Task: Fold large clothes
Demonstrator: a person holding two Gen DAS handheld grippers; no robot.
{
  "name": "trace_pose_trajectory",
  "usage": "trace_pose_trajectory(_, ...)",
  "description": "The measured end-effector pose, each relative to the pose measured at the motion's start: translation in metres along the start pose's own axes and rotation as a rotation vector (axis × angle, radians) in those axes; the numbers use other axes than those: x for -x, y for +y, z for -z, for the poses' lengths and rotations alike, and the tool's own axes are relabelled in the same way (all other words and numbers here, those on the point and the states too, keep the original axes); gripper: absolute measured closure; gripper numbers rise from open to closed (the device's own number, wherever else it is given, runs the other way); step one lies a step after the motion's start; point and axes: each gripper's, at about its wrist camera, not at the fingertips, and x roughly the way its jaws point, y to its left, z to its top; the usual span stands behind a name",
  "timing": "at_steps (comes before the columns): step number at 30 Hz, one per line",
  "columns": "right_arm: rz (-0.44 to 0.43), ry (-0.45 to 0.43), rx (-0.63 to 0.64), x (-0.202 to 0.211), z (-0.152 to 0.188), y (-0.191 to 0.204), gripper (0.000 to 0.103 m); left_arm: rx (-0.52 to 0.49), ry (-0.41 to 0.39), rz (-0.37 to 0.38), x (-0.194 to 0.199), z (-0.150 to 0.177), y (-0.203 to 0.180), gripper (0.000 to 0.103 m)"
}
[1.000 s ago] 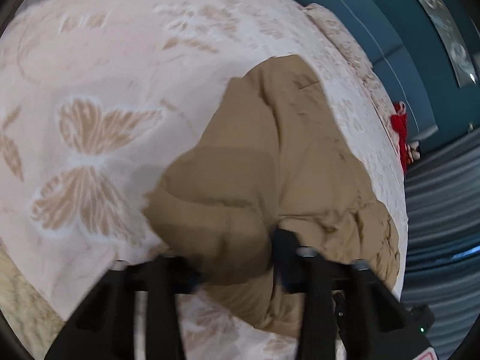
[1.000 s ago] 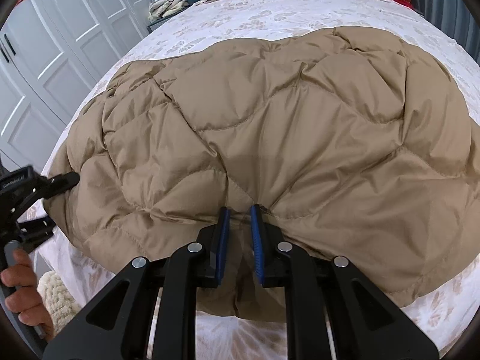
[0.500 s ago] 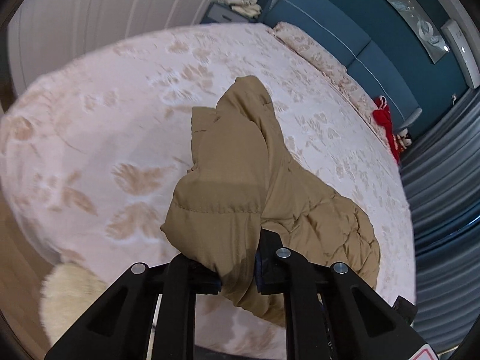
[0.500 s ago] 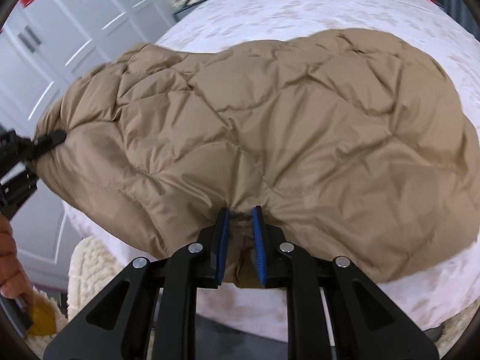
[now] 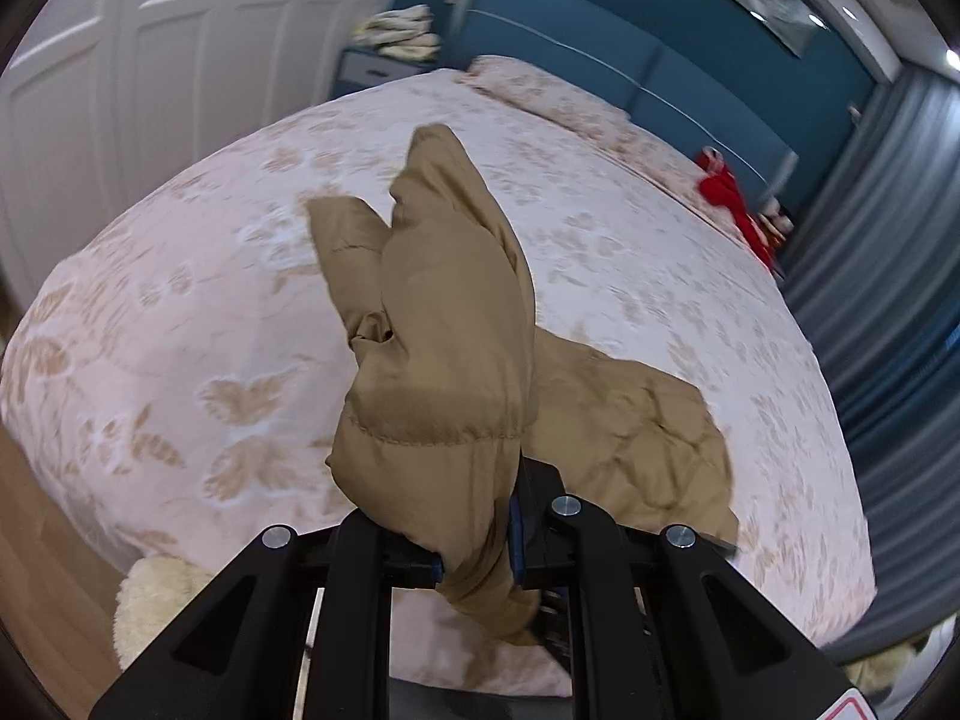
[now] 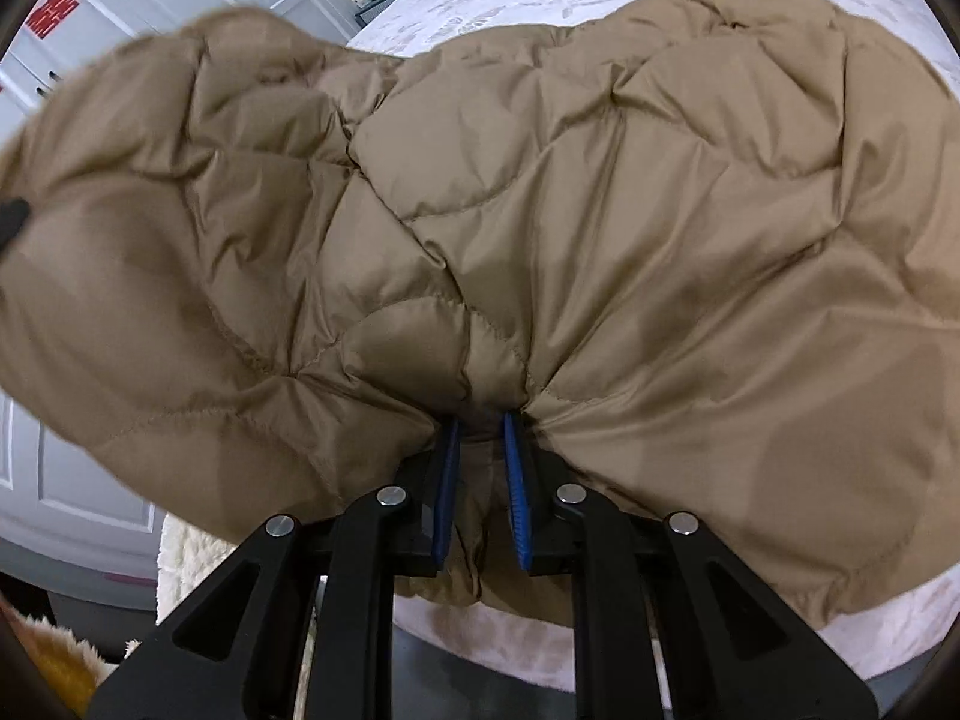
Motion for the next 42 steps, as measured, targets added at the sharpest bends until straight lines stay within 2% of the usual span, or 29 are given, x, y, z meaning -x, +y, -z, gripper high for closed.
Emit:
trace_pose_trajectory(4, -0.013, 0.021, -0.028, 0.011, 0.001, -0.006, 0.089, -0.068, 0.006, 0.017, -0.004, 0.001, -0.027, 0.092)
trace_pose_trajectory(6, -0.002, 0.005, -0.033, 0.035, 0.004, -0.009, 0.087, -0.094, 0.01, 0.013, -0.006, -0.001, -0.037, 0.092)
trace_pose_trajectory(10, 0.112, -0.069, 0.017, 0.084, 0.015, -0.024, 0.087, -0.103, 0.014, 0.005, -0.01, -0.002, -0.04, 0.092)
trace_pose_trajectory(12, 0.14, -0.056, -0.036, 0.089, 0.021, -0.05, 0.088, -0.111, 0.013, 0.004, -0.011, -0.001, -0.044, 0.092)
trace_pose_trajectory(16, 0.028, -0.012, -0.161, 0.061, 0.031, -0.082, 0.089, -0.162, 0.021, 0.015, -0.012, 0.004, -0.065, 0.092)
trace_pose_trajectory(22, -0.003, -0.032, -0.131, 0.036, 0.033, -0.083, 0.089, -0.278, 0.047, 0.051, -0.019, 0.018, -0.108, 0.092)
trace_pose_trajectory(25, -0.068, -0.025, -0.179, 0.044, 0.037, -0.094, 0.089, -0.332, 0.095, 0.077, -0.038, 0.032, -0.135, 0.092)
trace_pose_trajectory(28, -0.104, -0.02, -0.261, 0.07, 0.048, -0.11, 0.089, -0.339, 0.183, 0.108, -0.062, 0.048, -0.152, 0.092)
trace_pose_trajectory(31, -0.016, -0.031, -0.259, 0.113, 0.06, -0.126, 0.089, -0.36, 0.236, 0.086, -0.082, 0.064, -0.166, 0.092)
trace_pose_trajectory(34, 0.111, -0.07, -0.235, 0.158, 0.069, -0.142, 0.088, -0.384, 0.267, 0.046, -0.1, 0.081, -0.176, 0.092)
trace_pose_trajectory(36, 0.161, -0.087, -0.213, 0.173, 0.071, -0.147, 0.088, -0.393, 0.284, 0.026, -0.11, 0.09, -0.182, 0.091)
trace_pose_trajectory(39, 0.217, -0.102, -0.183, 0.186, 0.075, -0.15, 0.088, -0.427, 0.298, 0.004, -0.12, 0.103, -0.191, 0.091)
trace_pose_trajectory(42, 0.201, -0.098, -0.208, 0.185, 0.067, -0.151, 0.088, -0.454, 0.31, -0.012, -0.127, 0.116, -0.197, 0.091)
